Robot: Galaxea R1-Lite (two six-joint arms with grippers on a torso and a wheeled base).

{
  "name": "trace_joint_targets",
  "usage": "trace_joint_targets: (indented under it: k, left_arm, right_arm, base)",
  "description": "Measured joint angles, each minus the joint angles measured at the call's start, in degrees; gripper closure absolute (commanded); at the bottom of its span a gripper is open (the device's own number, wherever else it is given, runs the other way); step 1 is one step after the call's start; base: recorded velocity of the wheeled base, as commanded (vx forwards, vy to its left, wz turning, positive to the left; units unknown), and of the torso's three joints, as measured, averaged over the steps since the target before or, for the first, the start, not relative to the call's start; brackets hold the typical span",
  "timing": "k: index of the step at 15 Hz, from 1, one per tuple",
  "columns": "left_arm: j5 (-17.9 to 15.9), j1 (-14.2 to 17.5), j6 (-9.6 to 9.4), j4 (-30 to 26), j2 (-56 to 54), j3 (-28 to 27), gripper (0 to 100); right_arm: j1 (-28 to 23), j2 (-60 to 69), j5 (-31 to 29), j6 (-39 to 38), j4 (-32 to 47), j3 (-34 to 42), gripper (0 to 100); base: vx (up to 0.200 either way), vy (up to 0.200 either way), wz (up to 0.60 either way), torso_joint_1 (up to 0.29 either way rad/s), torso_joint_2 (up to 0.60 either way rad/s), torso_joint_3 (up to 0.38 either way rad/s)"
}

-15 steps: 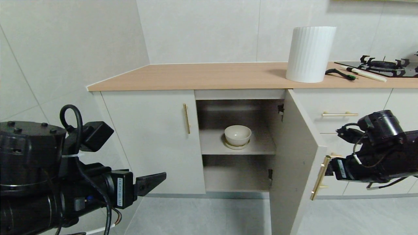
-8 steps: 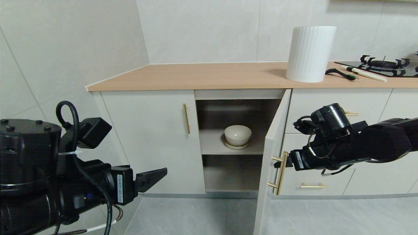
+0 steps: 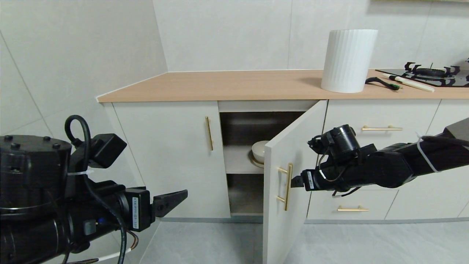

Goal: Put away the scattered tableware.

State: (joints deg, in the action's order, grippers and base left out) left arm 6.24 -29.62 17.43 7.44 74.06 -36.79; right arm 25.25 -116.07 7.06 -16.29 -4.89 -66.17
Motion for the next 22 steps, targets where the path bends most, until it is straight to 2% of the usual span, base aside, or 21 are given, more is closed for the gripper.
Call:
trace_joint_targets:
  k: [2,9,12,16,22]
  left_arm:
    - [0.4,0.0,-0.22,0.0,-0.1,0.2,0]
    - [0.8,0.0,-0.26,-0.1,-0.2,0.5,0]
    - [0.8,0.0,-0.17,0.0,0.0,0.3,0]
    - [0.7,0.0,-0.15,0.0,0.0,0.2,0]
    - [0.8,0.0,-0.22,0.0,0.2,0.3,0]
  right_arm:
    - [0.2,-1.1,-0.6,-0.5,-0.9,0.0,0]
    - [1.0,-2.7,-1.5,-2.4,-3.5,0.2,0]
    - [1.6,-3.1,-2.1,-3.9,-4.2,-0.1,0]
    - [3.1,-6.0,-7.2,-12.9,-8.0,-3.8,0]
    - [3.3,-9.5,-8.0,-23.5,-8.1,-10.1,0]
  base:
    - [0.0,0.0,0.0,0.0,0.0,0.0]
    - [0.2,0.0,0.0,0.0,0.0,0.004]
    - [0.0,0.0,0.0,0.0,0.0,0.0]
    - [0.0,0.0,0.0,0.0,0.0,0.0]
    - [0.0,0.0,0.0,0.0,0.0,0.0]
